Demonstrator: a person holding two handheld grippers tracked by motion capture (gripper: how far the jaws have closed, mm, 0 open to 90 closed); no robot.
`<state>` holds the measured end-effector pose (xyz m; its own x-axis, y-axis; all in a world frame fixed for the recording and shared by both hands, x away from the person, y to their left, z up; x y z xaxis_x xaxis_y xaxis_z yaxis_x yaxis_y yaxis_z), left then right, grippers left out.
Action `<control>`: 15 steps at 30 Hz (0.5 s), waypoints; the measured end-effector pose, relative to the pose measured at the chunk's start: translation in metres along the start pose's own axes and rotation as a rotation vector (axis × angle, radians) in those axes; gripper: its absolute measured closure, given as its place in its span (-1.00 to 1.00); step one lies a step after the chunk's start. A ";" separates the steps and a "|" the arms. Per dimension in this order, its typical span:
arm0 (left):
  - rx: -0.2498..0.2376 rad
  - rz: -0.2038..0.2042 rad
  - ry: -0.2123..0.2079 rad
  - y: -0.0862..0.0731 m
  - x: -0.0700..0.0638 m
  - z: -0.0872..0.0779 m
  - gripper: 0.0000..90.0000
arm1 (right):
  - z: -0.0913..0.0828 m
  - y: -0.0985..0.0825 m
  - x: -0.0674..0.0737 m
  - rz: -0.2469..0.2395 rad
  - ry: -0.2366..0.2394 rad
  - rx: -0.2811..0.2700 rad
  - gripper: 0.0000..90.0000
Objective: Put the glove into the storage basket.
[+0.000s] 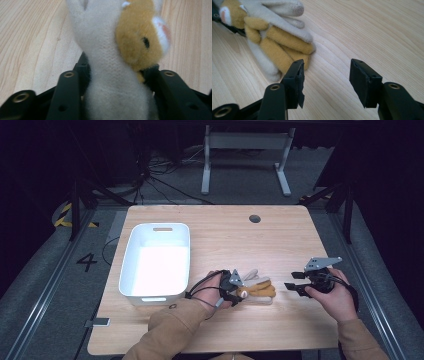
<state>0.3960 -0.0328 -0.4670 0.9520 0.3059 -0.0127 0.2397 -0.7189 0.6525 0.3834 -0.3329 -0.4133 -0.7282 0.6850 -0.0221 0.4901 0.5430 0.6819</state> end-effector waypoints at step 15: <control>-0.035 -0.100 0.015 -0.002 0.000 0.000 0.46 | 0.000 0.001 0.000 -0.004 0.006 -0.008 0.03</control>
<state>0.3958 -0.0311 -0.4684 0.9207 0.3843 -0.0681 0.3262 -0.6621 0.6747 0.3839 -0.3321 -0.4131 -0.7332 0.6797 -0.0202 0.4832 0.5416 0.6879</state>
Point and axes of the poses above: each handheld gripper's, and its own axes: z roughly forward along the jaws, y roughly out of its top, x roughly to its left, the point moved 1 cm from there along z, roughly forward along the jaws
